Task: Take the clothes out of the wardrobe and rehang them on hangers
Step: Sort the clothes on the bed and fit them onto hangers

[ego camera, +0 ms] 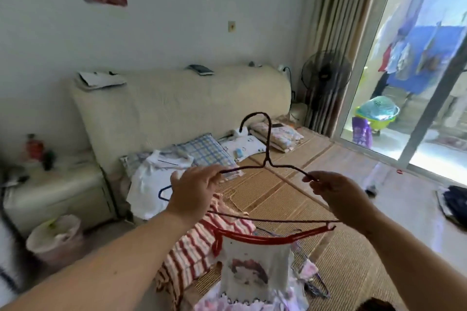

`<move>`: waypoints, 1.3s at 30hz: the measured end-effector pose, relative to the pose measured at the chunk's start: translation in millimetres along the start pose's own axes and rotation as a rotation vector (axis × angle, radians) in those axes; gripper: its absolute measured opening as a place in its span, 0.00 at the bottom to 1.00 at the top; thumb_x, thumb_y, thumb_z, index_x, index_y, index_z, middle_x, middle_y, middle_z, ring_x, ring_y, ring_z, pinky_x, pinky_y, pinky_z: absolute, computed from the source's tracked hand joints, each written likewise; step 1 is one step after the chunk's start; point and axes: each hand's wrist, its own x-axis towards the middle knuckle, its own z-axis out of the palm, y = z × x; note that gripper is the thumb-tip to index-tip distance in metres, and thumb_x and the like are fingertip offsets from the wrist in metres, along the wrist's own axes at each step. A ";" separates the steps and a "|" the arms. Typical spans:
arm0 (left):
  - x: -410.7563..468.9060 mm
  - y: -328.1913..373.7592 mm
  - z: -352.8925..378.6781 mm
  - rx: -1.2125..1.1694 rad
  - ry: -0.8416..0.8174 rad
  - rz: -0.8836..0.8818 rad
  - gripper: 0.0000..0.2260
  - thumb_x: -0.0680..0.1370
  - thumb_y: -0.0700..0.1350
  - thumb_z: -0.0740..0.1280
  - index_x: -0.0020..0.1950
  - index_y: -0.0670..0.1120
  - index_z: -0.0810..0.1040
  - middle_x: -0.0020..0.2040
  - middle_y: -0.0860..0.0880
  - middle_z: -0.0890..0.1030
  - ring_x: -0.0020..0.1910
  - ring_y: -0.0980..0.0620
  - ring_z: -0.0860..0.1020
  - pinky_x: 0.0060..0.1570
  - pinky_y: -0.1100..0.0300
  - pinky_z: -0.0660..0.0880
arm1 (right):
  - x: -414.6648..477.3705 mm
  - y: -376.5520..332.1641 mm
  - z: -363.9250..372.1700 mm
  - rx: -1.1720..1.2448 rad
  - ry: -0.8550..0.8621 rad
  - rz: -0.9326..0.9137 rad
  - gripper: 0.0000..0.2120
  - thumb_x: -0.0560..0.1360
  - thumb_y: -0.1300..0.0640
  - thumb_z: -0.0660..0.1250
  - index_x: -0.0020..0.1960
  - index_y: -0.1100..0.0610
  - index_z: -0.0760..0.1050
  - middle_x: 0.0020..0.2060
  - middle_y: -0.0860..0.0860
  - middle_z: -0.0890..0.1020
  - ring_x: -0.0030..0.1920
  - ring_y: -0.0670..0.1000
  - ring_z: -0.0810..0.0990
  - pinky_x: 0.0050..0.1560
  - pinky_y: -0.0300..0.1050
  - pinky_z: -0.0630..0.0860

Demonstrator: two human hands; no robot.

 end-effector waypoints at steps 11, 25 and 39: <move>102.8 -275.6 -117.8 0.071 -0.079 -0.227 0.10 0.80 0.46 0.62 0.58 0.54 0.81 0.55 0.53 0.82 0.56 0.50 0.77 0.57 0.52 0.71 | 167.4 -125.6 253.8 -0.086 -0.075 -0.064 0.11 0.78 0.59 0.63 0.58 0.53 0.79 0.38 0.42 0.76 0.34 0.41 0.71 0.36 0.39 0.66; 267.7 -466.0 -113.5 0.180 -0.205 -0.345 0.10 0.80 0.52 0.60 0.54 0.58 0.80 0.52 0.54 0.81 0.54 0.49 0.77 0.60 0.47 0.68 | 351.6 -170.9 419.0 0.035 -0.131 0.126 0.11 0.79 0.57 0.63 0.57 0.53 0.80 0.29 0.41 0.74 0.27 0.40 0.67 0.26 0.32 0.62; 445.5 -640.2 115.7 0.218 -0.453 -0.483 0.10 0.80 0.53 0.60 0.55 0.61 0.79 0.54 0.57 0.82 0.57 0.50 0.76 0.60 0.50 0.67 | 601.2 -18.1 566.5 -0.017 -0.258 0.346 0.11 0.78 0.55 0.64 0.58 0.52 0.81 0.33 0.42 0.77 0.31 0.41 0.70 0.33 0.36 0.66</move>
